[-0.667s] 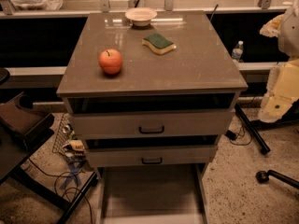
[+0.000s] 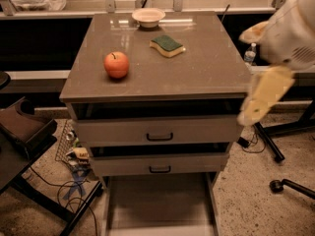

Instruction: Place apple into bottom drawer

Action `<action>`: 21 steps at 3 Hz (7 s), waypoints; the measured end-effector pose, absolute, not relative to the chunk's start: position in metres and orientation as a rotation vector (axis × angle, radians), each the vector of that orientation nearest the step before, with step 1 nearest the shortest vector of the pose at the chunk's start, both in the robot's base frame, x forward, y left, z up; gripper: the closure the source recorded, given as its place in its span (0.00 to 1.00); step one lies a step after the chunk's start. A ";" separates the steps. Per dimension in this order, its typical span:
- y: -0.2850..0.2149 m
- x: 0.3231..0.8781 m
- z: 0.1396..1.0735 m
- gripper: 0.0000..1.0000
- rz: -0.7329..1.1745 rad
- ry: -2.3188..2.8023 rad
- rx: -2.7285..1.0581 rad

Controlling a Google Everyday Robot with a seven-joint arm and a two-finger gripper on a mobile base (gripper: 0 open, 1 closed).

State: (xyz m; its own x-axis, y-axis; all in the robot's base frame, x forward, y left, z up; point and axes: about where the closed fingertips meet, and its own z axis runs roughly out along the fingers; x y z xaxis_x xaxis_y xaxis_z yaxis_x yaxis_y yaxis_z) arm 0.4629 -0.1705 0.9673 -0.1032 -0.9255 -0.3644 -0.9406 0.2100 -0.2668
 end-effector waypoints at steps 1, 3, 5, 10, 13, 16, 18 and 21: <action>-0.105 0.494 0.943 0.00 0.261 1.803 -1.731; 0.031 0.525 0.943 0.00 0.695 1.341 -1.682; 0.055 0.542 0.940 0.00 0.714 1.303 -1.700; 0.117 0.710 0.886 0.00 0.713 1.568 -1.529; 0.134 0.692 0.834 0.24 0.842 1.570 -1.581; 0.150 0.682 0.831 0.99 0.907 1.512 -1.601; 0.130 0.674 0.864 1.00 0.872 1.479 -1.575; -0.036 0.578 0.890 1.00 0.542 1.650 -1.447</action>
Offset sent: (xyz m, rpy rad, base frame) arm 0.0726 0.2149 -0.0211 0.7591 -0.0730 0.5004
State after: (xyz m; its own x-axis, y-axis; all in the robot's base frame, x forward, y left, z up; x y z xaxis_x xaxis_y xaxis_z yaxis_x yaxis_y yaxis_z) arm 0.5779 -0.0361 0.8898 0.0337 -0.5796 -0.8142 -0.9495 0.2356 -0.2070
